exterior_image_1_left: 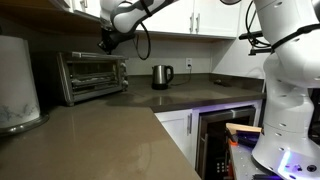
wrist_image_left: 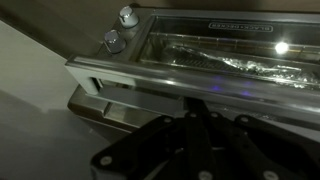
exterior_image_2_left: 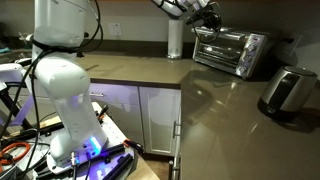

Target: Open the oven door

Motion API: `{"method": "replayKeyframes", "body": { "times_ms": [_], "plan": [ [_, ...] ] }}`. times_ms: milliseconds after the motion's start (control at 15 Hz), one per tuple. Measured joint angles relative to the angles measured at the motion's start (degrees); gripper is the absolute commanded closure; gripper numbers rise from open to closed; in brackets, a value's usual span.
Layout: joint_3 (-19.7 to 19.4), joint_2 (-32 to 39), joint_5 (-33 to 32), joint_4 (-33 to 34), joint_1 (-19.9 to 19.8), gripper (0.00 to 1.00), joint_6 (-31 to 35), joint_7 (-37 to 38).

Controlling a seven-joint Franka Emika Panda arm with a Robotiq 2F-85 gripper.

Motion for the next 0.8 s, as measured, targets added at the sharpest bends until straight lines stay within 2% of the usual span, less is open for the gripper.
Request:
{"method": "replayKeyframes", "body": {
  "times_ms": [267, 800],
  "plan": [
    [0.0, 0.0, 1.1, 0.0, -0.1, 1.00, 0.0, -1.3],
    [0.2, 0.0, 7.6, 0.0, -0.3, 1.00, 0.0, -5.9]
  ]
}}
